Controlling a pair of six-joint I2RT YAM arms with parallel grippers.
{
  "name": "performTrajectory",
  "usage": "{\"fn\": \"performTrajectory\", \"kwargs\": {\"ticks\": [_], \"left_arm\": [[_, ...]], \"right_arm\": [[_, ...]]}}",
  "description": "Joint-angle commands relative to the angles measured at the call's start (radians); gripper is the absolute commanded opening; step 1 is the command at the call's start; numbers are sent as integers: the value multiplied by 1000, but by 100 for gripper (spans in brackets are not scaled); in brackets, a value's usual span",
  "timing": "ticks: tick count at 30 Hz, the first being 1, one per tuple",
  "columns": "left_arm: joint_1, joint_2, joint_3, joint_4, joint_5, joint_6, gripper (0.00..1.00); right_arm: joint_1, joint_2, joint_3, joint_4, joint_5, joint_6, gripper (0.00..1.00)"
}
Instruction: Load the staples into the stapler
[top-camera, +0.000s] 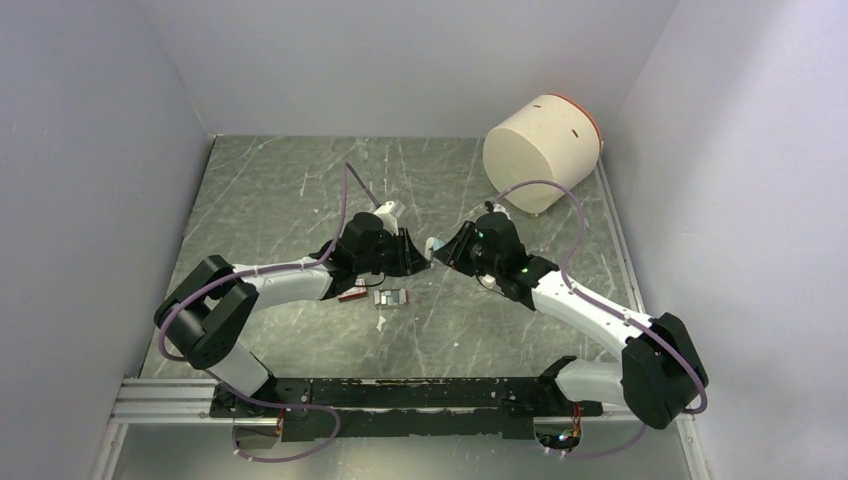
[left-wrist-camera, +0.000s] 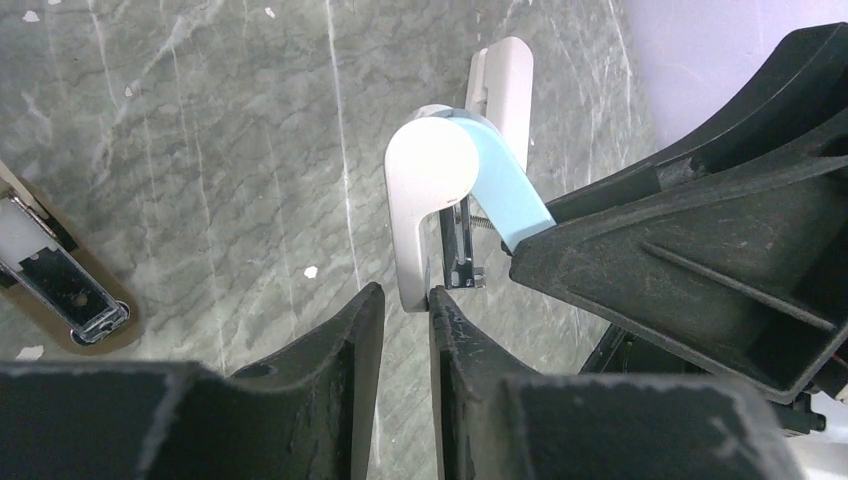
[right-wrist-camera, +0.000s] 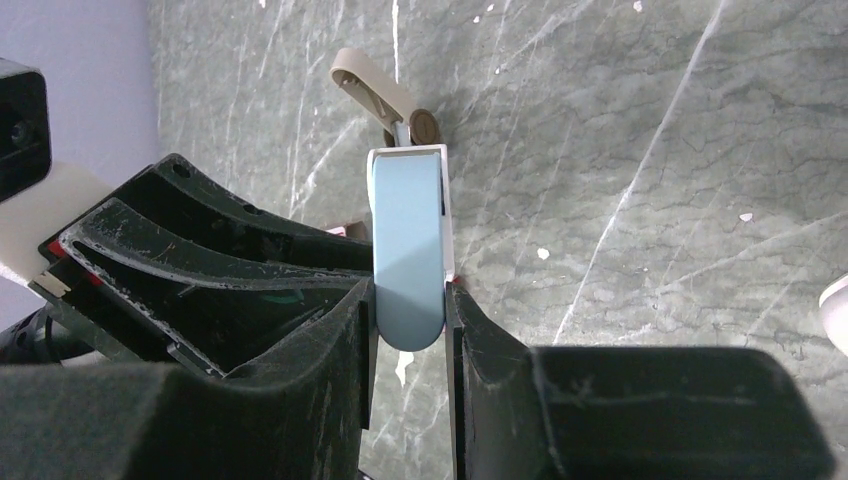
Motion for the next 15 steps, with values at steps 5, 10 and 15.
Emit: {"fn": "performTrajectory", "kwargs": {"ticks": [5,10,15], "left_arm": [[-3,21,-16,120,11,54,8],[-4,23,-38,123,10,84,5],[-3,20,-64,104,14,125,5]], "right_arm": [[-13,7,41,-48,-47,-9,21],[-27,1,81,-112,-9,-30,21],[-56,-11,83,-109,3,-68,23]]}}
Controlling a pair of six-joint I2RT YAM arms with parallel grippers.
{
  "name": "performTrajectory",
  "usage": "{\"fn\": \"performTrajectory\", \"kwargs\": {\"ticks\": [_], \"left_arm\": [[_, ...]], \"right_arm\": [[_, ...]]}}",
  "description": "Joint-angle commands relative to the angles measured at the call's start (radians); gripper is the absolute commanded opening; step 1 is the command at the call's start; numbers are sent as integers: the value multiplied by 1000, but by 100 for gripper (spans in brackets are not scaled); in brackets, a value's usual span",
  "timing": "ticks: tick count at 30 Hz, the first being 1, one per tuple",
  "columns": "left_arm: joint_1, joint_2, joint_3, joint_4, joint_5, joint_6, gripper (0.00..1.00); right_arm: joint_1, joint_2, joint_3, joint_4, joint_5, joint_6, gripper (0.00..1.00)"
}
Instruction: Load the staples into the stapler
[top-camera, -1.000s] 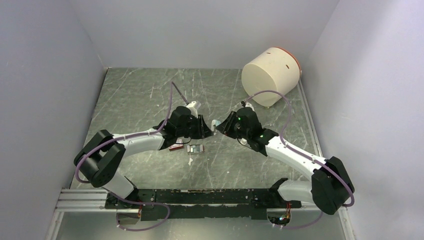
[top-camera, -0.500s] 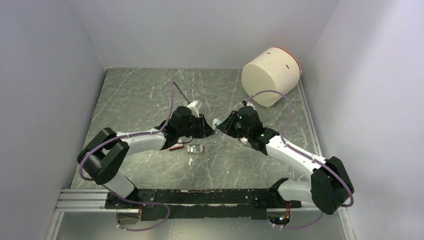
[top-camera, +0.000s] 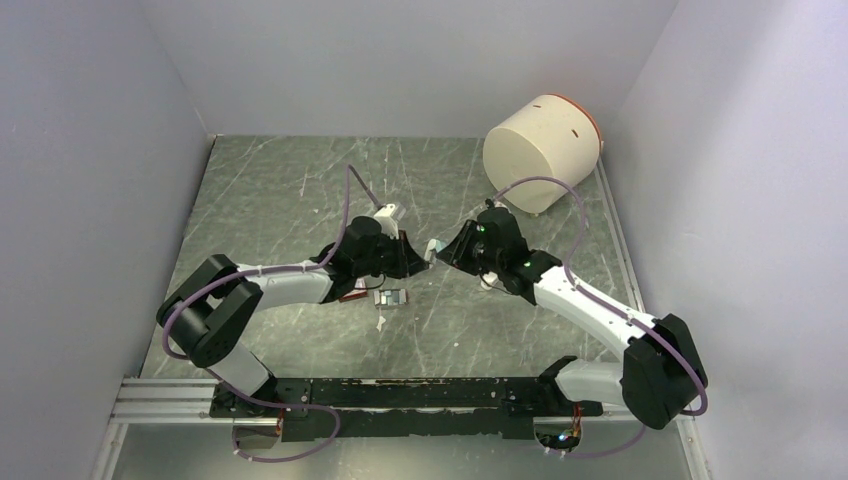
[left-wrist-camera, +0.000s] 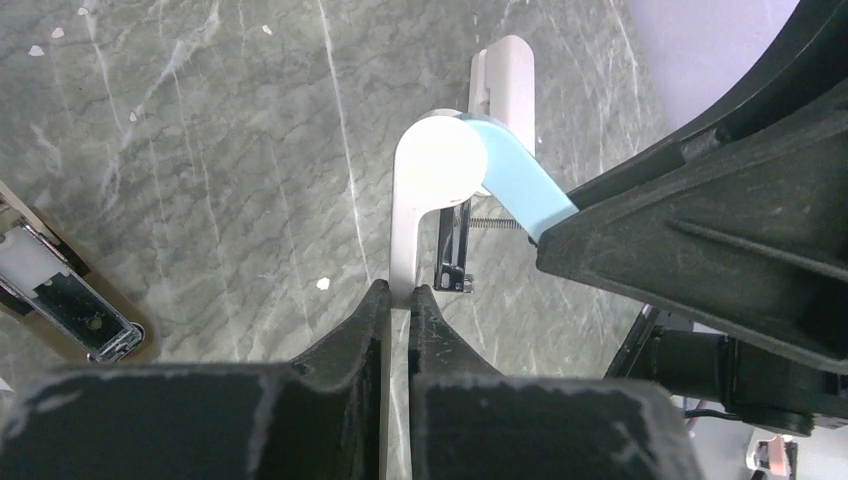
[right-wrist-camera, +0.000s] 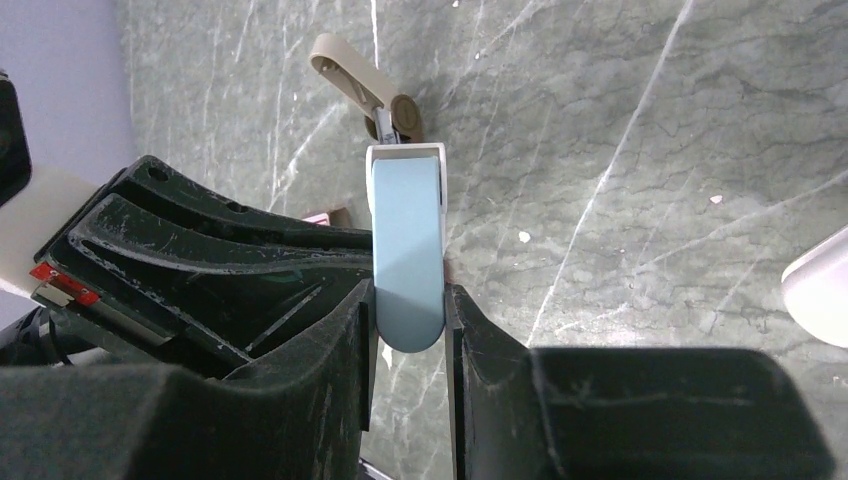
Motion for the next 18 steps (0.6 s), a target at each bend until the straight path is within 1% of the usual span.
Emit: {"fn": "performTrajectory", "kwargs": {"ticks": [1,5,12,18], "left_arm": [[-3,3,-33,10,8,72,5],[-4,0,-50,-1,20,90,5],[-4,5,-83,35,57,97,5],[-4,6,-103,94,92,86,5]], "right_arm": [[-38,-9,37,-13,20,-43,23],[-82,-6,45,-33,12,-62,24],[-133,6,53,-48,-3,-73,29],[-153,44,42,-9,-80,-77,31]]}}
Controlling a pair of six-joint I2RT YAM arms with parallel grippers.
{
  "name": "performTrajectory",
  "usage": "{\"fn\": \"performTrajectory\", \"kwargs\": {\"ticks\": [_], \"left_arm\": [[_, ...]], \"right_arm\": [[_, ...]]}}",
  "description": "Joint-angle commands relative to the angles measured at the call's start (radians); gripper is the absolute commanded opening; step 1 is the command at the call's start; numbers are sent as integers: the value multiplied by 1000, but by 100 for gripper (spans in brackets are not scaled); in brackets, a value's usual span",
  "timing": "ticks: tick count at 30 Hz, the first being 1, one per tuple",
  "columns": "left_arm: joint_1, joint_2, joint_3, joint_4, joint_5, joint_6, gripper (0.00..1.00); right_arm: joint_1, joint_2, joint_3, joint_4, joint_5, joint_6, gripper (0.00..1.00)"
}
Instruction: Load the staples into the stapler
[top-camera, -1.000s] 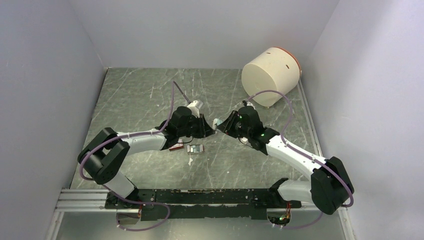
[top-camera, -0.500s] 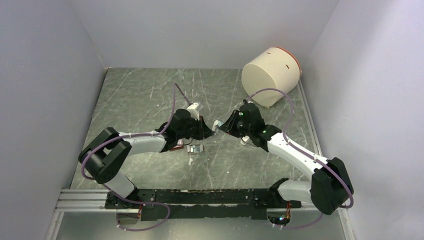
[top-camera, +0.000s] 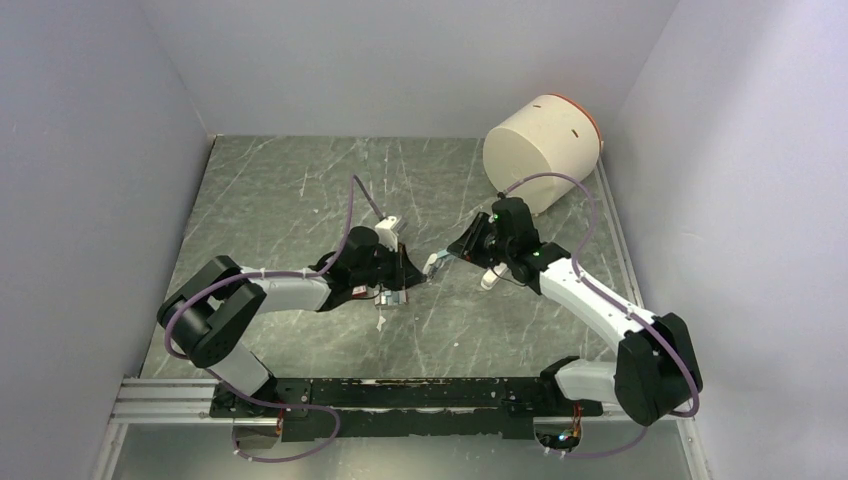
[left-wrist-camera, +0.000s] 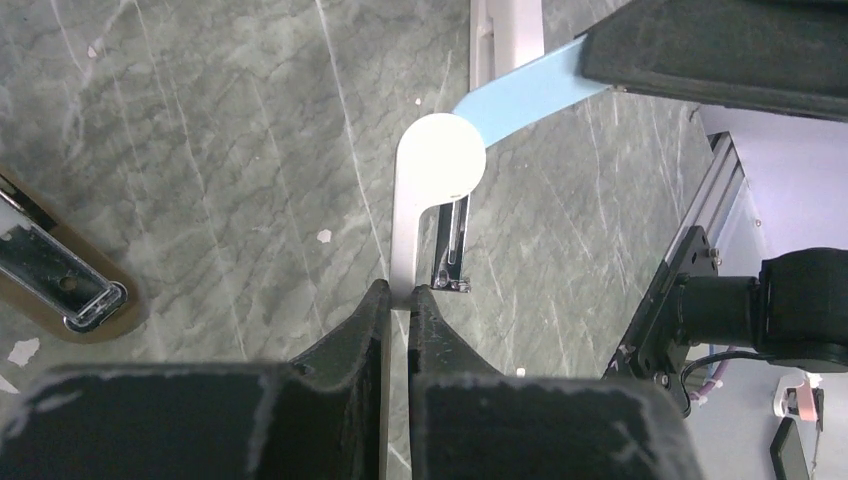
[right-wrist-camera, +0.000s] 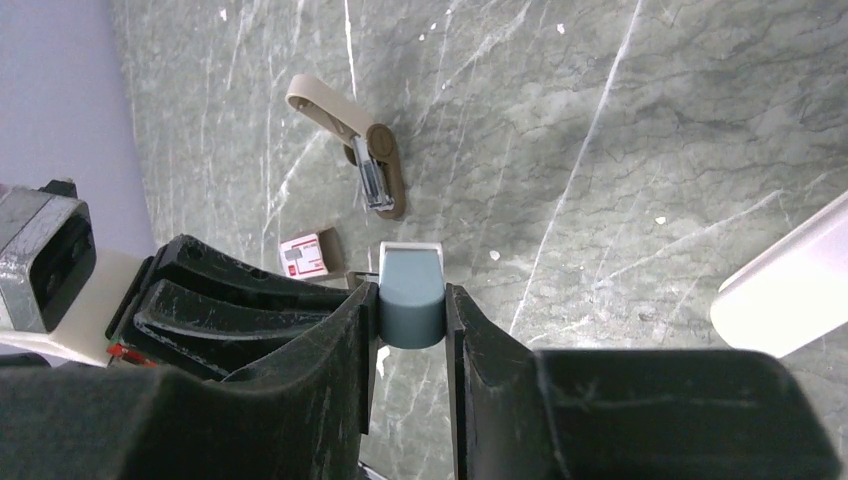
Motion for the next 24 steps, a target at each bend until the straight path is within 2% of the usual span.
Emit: {"fn": "performTrajectory", "kwargs": {"ticks": [1,5,12,16,20,24], "left_arm": [[2,7,-25,46,42,16,5],[2,8,-13,56,52,4,5],[2,15,7,26,24,-43,5],[3,40,7,32,8,-56,5],[2,50,2,56,11,-73,5],[1,49,4,57,12,-73,5]], "right_arm": [[-28,39,11,42,-3,-33,32],[-30,68,-11,75,-40,-22,36],[-26,129,-67,199,-178,22,53],[-7,158,-94,273,-199,50,60],[7,180,-86,287,-188,56,62],[21,217,-74,280,-178,57,60]]}}
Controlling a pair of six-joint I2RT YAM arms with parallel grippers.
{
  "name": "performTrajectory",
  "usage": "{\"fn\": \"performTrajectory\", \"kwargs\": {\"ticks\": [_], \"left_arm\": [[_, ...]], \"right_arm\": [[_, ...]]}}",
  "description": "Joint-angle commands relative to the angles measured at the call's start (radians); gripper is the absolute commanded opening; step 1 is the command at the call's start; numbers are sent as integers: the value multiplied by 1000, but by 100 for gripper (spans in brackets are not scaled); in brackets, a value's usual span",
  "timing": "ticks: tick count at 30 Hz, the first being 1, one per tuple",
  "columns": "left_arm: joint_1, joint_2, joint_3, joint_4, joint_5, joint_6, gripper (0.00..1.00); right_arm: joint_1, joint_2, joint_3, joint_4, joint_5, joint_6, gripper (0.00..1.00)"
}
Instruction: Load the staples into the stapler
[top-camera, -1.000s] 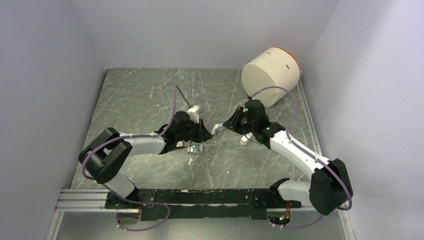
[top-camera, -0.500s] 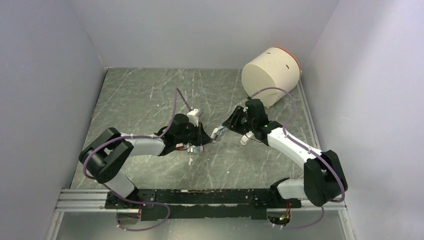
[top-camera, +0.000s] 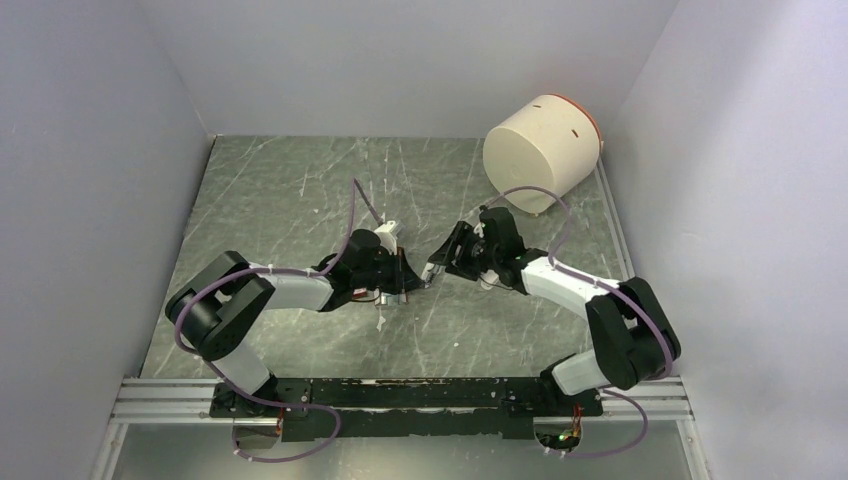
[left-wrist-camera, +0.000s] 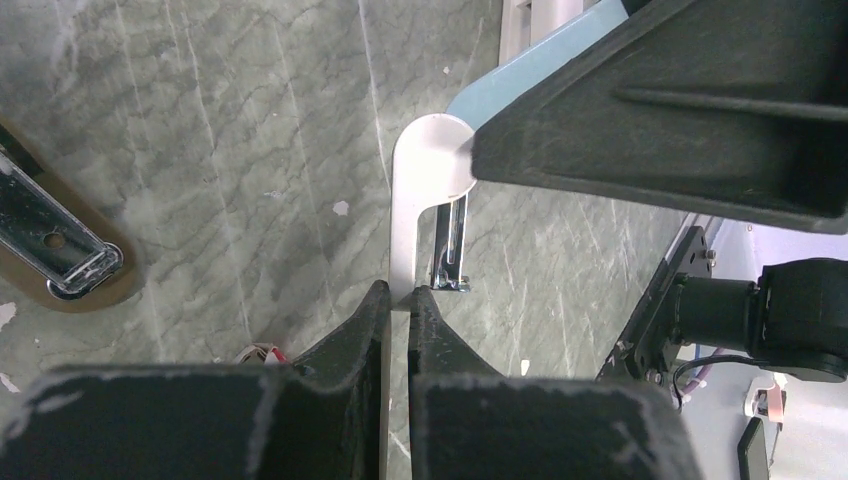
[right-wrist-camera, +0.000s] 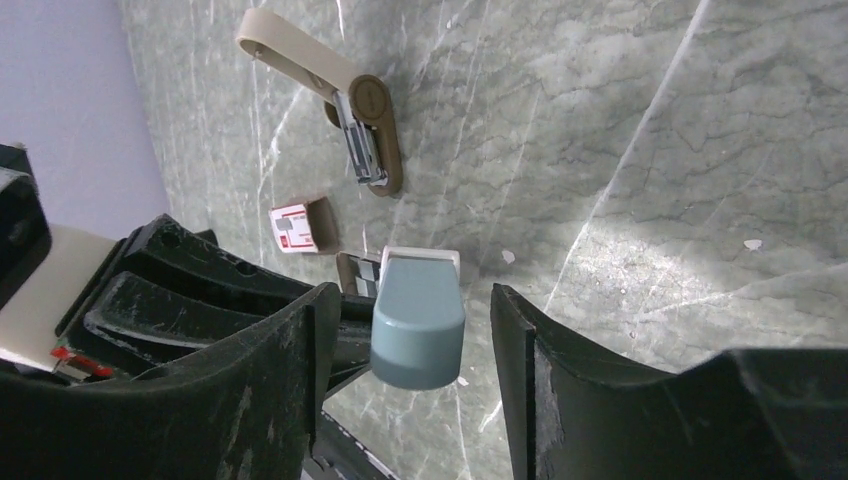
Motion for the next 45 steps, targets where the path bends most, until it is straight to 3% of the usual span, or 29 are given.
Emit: {"fn": "performTrajectory", "kwargs": {"ticks": [1,5,11,16,20,27,35,45], "left_arm": [[1,0,17,56,-6,-9,5],[1,-5,13,58,-4,-11,5],[2,-2,7,51,-10,-10,6],[1,-7,27,-16,-39,-8,31],[3,-37,50,-136,-123,7,40],[6,-160,84,-343,-255,-6,41],[6,-389,47,-549,-596,9,44],[6,-451,12,-559,-607,17,48]], "right_arm": [[17,37,18,34,-2,10,59],[27,70,26,31,2,7,54],[35,82,37,31,35,0,37],[41,119,92,-19,109,-55,30],[56,177,175,-115,199,-135,29],[116,321,379,-305,350,-278,28],[187,446,543,-438,438,-333,30],[211,562,666,-533,479,-349,35]]}}
